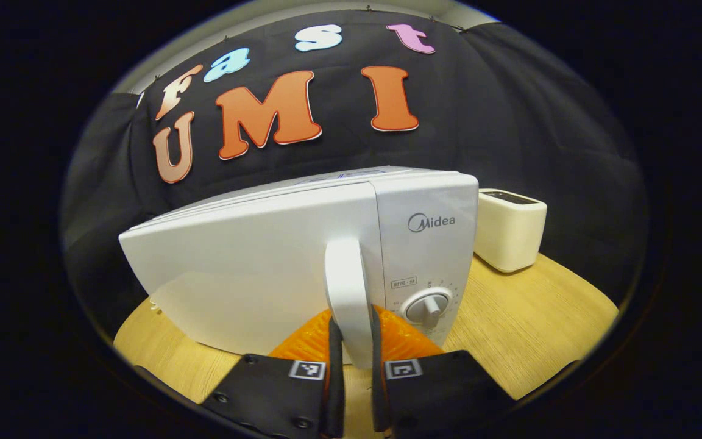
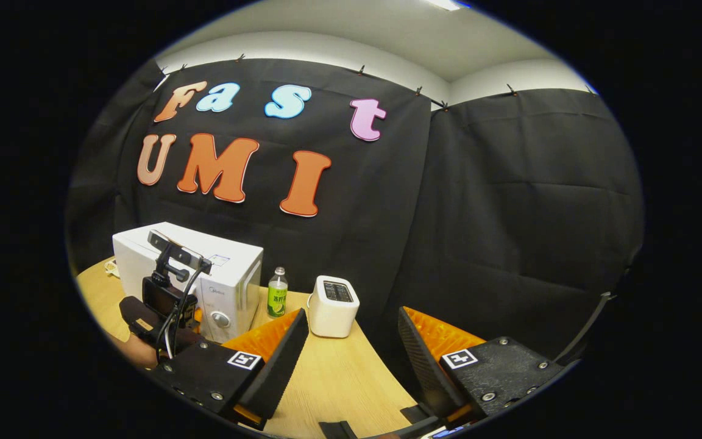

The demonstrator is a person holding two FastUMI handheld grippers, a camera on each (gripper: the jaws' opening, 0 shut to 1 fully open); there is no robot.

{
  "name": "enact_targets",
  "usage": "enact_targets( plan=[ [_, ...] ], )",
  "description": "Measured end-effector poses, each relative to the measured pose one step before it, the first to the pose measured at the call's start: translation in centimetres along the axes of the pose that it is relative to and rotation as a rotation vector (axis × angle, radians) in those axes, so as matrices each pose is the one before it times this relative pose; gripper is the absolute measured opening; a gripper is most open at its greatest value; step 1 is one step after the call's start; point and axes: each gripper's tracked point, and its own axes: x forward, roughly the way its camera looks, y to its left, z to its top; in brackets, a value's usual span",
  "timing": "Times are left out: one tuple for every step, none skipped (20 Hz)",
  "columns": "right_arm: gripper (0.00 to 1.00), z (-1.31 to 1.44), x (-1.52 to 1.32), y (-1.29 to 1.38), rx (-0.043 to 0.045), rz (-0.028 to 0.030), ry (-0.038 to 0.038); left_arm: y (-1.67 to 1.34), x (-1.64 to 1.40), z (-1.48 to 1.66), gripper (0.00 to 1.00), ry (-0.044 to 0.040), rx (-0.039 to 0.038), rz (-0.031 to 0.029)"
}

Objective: Open the microwave oven with the left hand, put the food in, and close the microwave oven.

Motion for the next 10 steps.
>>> enact_targets(
  plan=[
    [0.92,-0.22,-0.079,0.356,-0.00088,0.01355,0.00404,-0.063,-0.182,-0.036,0.2,0.00397,0.00394,-0.00882],
    [0.92,-0.345,0.186,0.32,0.00126,0.01529,0.00527,0.113,0.003,-0.052,0.2,0.009,0.01017,-0.0046],
    [0.92,-0.195,0.115,0.357,0.00144,0.01298,0.00338,0.008,-0.144,0.107,0.2,-0.00261,0.00526,-0.00202],
    [0.92,-0.181,0.075,0.437,0.00222,0.01312,0.00091,0.06,-0.075,-0.021,0.21,0.00494,0.00326,-0.00172],
    [0.92,-0.048,0.091,0.372,0.00197,0.01101,-0.00131,0.028,-0.018,-0.063,0.2,0.00329,0.0037,-0.00051],
    [0.92,-0.091,0.248,0.198,0.00089,0.01149,-0.00101,-0.018,-0.101,0.076,0.2,0.00269,0.00394,0.00016],
    [0.92,-0.057,0.149,0.34,0.00039,0.00958,-0.00099,-0.036,-0.162,-0.04,0.21,0.0042,0.00349,0.00112],
    [0.92,-0.161,0.117,0.045,0.00109,0.00773,-0.00051,0.033,-0.166,-0.009,0.2,0.00086,-0.0013,-0.00019],
    [0.92,-0.132,0.178,0.101,0.00315,0.00775,0.00159,-0.033,-0.052,-0.064,0.21,0.00405,0.00083,0.00188],
    [0.92,-0.149,0.232,0.059,0.0035,0.00592,0.0023,0.066,-0.137,-0.05,0.21,0.00083,0.00309,0.00447]
  ],
)
